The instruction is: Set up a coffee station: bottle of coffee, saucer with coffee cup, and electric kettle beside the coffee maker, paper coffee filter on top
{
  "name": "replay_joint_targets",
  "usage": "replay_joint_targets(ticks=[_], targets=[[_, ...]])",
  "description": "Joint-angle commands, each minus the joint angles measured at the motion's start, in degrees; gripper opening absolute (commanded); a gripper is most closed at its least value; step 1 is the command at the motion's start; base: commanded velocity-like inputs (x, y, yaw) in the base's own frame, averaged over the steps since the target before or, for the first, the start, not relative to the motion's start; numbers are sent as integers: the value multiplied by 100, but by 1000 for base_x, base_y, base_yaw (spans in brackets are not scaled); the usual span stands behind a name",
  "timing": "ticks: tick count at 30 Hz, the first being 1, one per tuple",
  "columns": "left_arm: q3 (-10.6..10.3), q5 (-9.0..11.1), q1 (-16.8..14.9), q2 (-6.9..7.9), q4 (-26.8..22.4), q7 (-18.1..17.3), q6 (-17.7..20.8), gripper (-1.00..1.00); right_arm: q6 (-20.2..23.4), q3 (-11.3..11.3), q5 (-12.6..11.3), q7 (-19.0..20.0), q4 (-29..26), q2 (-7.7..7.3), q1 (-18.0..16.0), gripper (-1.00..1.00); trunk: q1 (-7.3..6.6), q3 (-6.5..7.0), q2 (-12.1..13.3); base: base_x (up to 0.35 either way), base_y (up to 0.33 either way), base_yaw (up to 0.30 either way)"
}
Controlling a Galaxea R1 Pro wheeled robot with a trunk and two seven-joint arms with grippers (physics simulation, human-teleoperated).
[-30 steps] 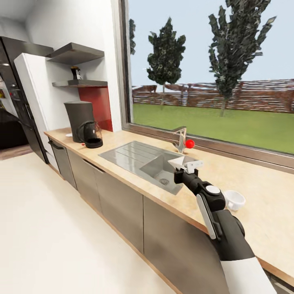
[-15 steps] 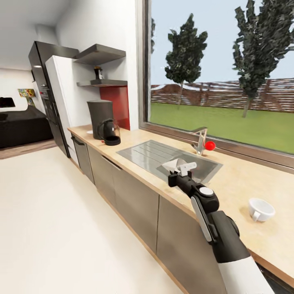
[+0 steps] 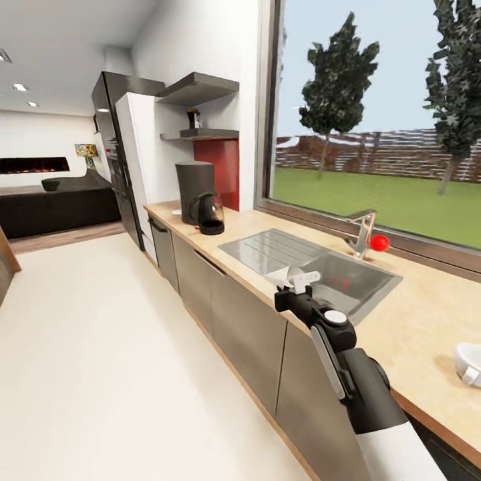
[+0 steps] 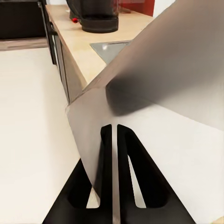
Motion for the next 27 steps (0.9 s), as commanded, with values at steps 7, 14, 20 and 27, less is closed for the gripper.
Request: replay_joint_targets(ticks=[7, 14, 20, 27], targets=[[32, 2, 4, -5, -10, -4, -7, 100, 30, -5, -23, 370, 1, 1, 5, -100, 1, -9, -3, 203, 60, 53], [34, 2, 2, -5, -10, -4, -7, 100, 31, -5, -17, 484, 2, 1, 6, -100, 1, -9, -3, 296, 108, 5], [35, 2, 2, -5, -9, -4, -7, 100, 28, -5, -16, 497, 0, 1, 7, -100, 1, -9, -3, 299, 153, 110], [35, 4, 0, -5, -9, -4, -7, 100, 28, -5, -15, 498, 4, 1, 7, -100, 1, -9, -3, 221, 239, 264]])
